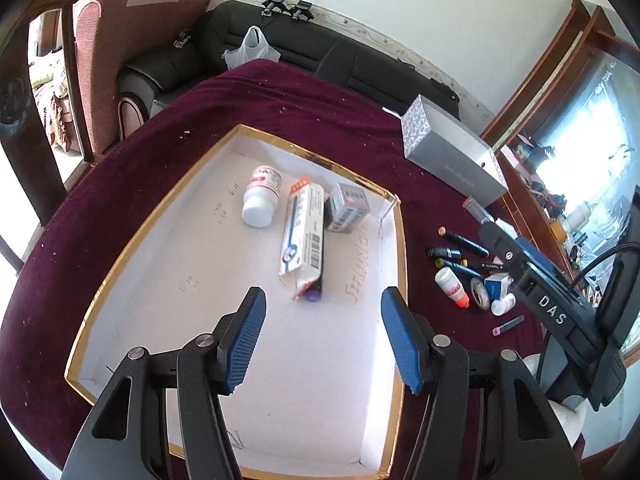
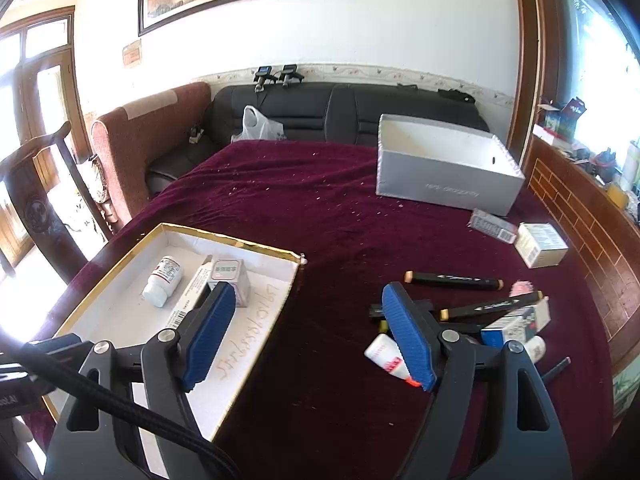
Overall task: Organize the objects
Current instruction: 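Move both grippers back over the table toward the remaining items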
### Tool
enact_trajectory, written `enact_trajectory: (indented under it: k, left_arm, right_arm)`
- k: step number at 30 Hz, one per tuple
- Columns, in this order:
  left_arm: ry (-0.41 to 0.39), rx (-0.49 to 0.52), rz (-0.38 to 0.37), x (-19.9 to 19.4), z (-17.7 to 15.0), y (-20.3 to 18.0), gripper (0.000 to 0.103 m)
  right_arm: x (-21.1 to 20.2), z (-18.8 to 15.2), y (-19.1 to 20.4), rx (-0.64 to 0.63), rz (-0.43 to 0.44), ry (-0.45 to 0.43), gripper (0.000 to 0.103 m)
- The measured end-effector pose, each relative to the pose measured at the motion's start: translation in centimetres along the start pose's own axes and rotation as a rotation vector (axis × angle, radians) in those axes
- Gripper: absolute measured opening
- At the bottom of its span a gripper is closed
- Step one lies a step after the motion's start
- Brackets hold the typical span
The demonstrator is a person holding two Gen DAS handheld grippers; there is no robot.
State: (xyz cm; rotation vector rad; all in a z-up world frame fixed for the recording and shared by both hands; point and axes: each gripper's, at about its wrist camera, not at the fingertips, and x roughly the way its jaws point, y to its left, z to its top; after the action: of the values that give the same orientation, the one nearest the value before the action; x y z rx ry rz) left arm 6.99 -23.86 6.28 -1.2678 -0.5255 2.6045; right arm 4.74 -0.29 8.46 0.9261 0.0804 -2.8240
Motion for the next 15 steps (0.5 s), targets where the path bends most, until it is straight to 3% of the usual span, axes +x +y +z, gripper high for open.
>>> enact_trajectory:
  k: [15]
  left_arm:
    - [0.048,0.132,0.005,2.0,-1.1,-7.8,0.054]
  right_arm:
    - [-1.5,-1.3,-6.9,0.048,-0.076,-0.037,0.08]
